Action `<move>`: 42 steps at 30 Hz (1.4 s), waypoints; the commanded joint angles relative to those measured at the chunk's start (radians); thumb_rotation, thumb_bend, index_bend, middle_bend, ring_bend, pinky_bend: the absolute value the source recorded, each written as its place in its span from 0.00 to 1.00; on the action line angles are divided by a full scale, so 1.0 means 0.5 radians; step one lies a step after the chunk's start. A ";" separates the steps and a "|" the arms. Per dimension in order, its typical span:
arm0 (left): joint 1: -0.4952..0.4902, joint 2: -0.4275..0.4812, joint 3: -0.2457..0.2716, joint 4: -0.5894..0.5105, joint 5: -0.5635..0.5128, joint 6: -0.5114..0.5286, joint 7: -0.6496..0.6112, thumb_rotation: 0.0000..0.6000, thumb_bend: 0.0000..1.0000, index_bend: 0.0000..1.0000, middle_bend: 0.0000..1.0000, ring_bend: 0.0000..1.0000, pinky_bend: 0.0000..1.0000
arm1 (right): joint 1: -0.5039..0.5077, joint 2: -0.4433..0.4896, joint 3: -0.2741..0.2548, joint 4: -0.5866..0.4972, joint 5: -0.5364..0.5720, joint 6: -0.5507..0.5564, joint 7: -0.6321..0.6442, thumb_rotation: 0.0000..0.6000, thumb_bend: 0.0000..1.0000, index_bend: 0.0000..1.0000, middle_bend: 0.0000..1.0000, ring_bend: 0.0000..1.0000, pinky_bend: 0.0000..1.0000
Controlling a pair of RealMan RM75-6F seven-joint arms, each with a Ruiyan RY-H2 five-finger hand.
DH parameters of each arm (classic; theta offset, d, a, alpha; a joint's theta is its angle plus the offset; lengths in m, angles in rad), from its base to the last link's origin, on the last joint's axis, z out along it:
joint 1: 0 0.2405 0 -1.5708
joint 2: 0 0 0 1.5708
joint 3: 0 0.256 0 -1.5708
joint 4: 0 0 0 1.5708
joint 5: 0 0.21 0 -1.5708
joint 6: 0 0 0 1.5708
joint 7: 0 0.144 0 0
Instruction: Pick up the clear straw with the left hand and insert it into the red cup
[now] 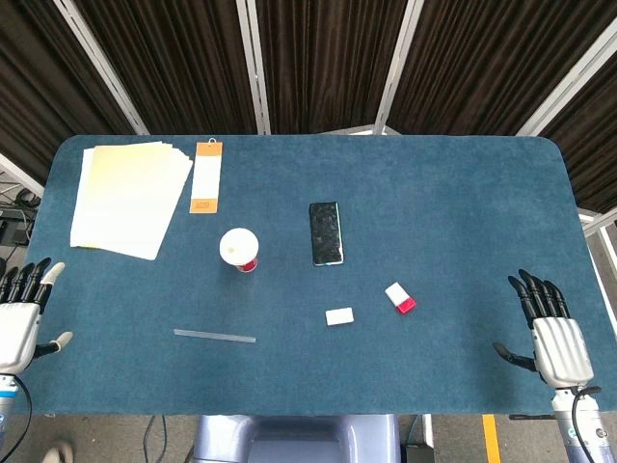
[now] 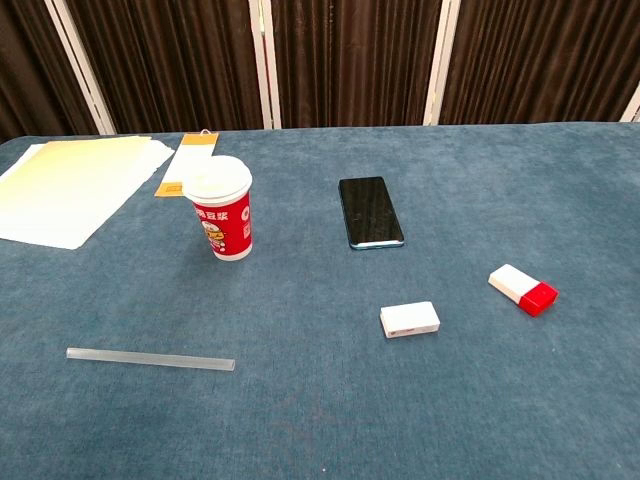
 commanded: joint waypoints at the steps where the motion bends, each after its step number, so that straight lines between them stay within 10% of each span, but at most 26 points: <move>1: 0.001 0.001 0.002 -0.002 0.006 0.004 0.005 1.00 0.00 0.00 0.00 0.00 0.00 | -0.002 0.003 -0.001 -0.003 0.003 0.000 0.006 1.00 0.14 0.03 0.00 0.00 0.00; 36: -0.040 0.001 0.035 -0.101 0.099 -0.037 0.075 1.00 0.00 0.06 0.00 0.00 0.02 | -0.009 0.016 0.002 -0.042 0.054 -0.029 -0.015 1.00 0.14 0.03 0.00 0.00 0.00; 42: -0.105 -0.070 0.054 -0.143 0.126 -0.137 0.247 1.00 0.00 0.15 0.29 0.24 0.28 | -0.009 0.020 0.003 -0.049 0.063 -0.034 -0.016 1.00 0.14 0.03 0.00 0.00 0.00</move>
